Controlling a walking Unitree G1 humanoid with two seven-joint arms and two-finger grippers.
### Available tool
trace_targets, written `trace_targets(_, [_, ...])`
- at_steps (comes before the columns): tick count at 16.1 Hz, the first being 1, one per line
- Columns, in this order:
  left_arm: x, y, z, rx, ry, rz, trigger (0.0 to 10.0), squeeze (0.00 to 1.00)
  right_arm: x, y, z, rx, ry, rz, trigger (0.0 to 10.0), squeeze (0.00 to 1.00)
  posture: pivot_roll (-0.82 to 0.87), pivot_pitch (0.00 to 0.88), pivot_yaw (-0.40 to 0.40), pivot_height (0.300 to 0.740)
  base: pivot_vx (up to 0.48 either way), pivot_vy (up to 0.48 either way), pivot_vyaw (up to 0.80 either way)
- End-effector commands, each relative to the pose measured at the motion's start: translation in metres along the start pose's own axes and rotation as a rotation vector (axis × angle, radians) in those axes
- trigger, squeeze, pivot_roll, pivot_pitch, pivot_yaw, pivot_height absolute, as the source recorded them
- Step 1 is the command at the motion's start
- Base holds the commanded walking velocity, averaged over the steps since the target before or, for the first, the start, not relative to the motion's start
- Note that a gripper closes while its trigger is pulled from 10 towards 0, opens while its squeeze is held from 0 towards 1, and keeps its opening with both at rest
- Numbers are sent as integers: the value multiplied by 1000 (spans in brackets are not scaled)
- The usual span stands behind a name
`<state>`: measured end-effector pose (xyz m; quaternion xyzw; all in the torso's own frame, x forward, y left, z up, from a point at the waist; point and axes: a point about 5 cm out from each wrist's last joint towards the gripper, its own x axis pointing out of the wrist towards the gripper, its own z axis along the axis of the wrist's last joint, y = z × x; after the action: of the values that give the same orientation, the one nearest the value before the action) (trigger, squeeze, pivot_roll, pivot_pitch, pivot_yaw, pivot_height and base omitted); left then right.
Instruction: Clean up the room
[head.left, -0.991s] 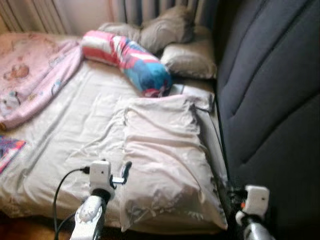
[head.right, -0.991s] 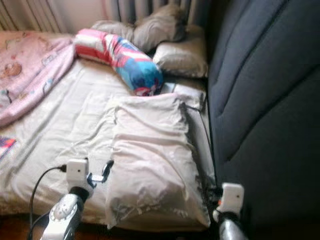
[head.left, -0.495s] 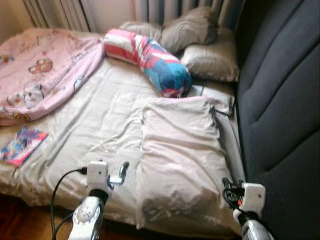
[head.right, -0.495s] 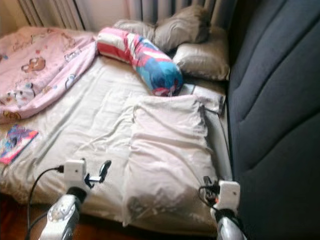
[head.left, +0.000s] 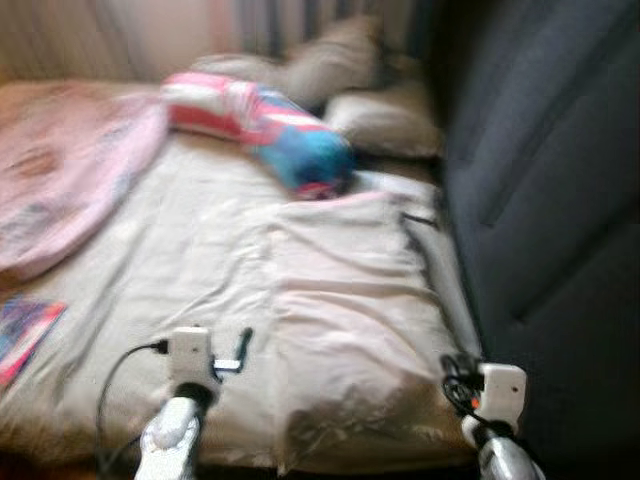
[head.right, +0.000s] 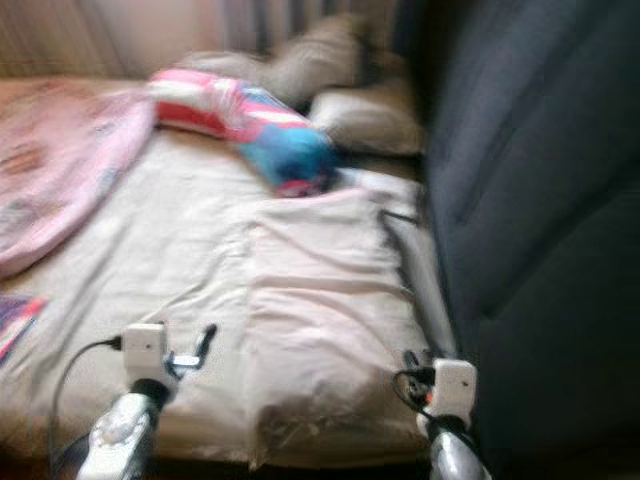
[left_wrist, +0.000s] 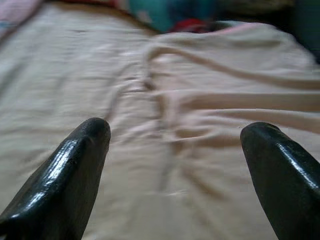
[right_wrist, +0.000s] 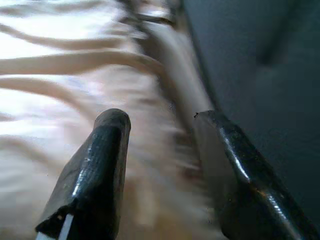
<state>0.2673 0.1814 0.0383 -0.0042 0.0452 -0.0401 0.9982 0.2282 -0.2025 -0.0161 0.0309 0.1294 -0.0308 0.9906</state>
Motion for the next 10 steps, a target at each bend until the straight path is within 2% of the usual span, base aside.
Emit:
trace_targets(1, [0,-4,1,-5,-5,-20,10000,0,-2,-5,-2,7,6,-23,10000,0,3,125,0,740,0,0,0])
trace_targets(6, [1,-4,0,-4,3,-10,10000,0,1,-5,2,5,-8,-18,10000,0,1,118,-2,740,0,0,0])
trace_targets(10, [-3,4,-11,-13,41,58,10000,0,4,0,9,6,-36,43,10000,0,-17,112,-16,740,0,0,0])
